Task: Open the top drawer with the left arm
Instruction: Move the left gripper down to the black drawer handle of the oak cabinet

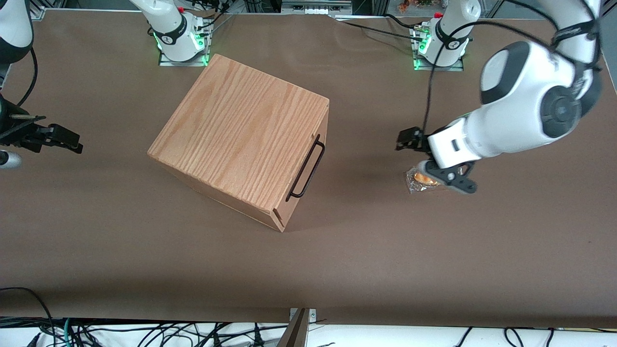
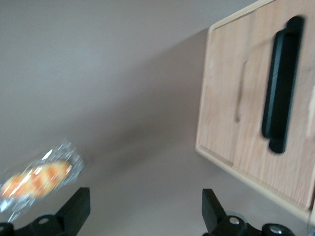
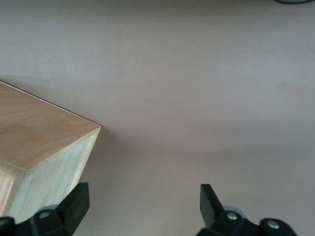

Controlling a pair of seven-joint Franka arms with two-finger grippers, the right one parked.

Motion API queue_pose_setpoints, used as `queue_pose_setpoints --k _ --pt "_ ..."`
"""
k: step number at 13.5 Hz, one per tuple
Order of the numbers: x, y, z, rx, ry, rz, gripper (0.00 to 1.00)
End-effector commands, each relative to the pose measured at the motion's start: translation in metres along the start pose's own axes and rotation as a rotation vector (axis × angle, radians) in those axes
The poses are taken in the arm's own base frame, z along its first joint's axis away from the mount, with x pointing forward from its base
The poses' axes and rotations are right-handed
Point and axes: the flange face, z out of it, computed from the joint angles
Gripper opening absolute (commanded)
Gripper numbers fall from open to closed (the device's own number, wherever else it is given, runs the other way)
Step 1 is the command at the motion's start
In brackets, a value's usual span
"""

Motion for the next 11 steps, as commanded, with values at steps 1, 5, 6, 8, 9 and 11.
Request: queue_pose_setpoints --k 1,5,6,8,9,11 --pt "0.021 0.033 0.009 -0.082 0.076 0.01 1.0" --pt "0.035 0.095 0.047 -0.089 0.158 0.033 1.0" --pt "0.038 0.109 0.061 -0.081 0.168 0.021 1.0" --pt "0.046 0.111 0.082 -0.078 0.189 0.012 1.0" --pt "0.05 0.114 0.092 -0.077 0.206 0.015 1.0" --pt "0.056 0.115 0.112 -0.075 0.219 0.014 1.0"
